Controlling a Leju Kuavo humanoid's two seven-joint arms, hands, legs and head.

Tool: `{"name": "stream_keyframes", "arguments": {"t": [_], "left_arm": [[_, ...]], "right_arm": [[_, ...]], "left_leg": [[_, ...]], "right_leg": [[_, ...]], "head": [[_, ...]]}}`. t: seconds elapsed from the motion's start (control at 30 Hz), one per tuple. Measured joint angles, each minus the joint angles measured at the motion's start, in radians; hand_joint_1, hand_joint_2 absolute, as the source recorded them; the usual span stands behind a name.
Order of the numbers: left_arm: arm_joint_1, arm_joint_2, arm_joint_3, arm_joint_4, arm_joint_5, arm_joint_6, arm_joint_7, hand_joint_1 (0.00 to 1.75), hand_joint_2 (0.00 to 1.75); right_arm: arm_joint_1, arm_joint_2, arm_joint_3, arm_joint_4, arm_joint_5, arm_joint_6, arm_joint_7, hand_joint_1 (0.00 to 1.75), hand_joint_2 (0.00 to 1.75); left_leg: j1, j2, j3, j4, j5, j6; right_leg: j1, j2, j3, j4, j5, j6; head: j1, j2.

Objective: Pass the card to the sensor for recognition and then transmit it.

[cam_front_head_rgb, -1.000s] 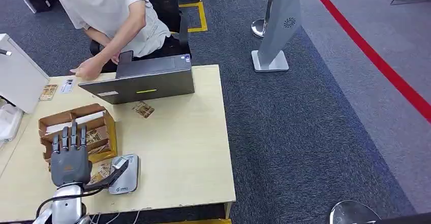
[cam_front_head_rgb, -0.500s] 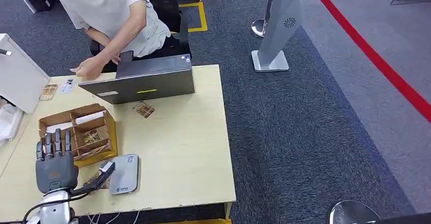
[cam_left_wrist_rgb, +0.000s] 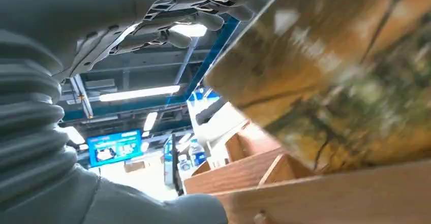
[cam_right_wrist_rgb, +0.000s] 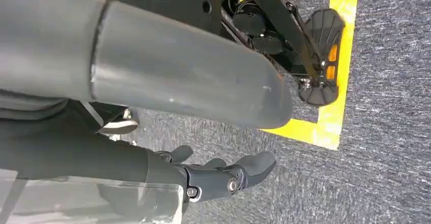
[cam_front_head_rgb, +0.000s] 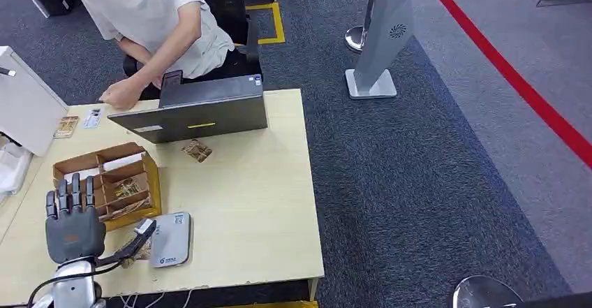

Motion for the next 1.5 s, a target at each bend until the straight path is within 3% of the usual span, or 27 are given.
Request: {"name": "stream_keyframes", "arguments": {"t": [1.5], "left_arm": [[-0.043,-0.028,-0.046,0.049,0.000,0.012,-0.006,0.00,1.75]], "right_arm": [[0.000,0.000,0.000,0.001,0.007,-0.016,0.000,0.00,0.00]], "left_leg": [[0.000,0.000,0.000,0.000,0.000,0.000]], "right_leg": [[0.000,0.000,0.000,0.000,0.000,0.000]], "head": [[0.000,0.000]]}}
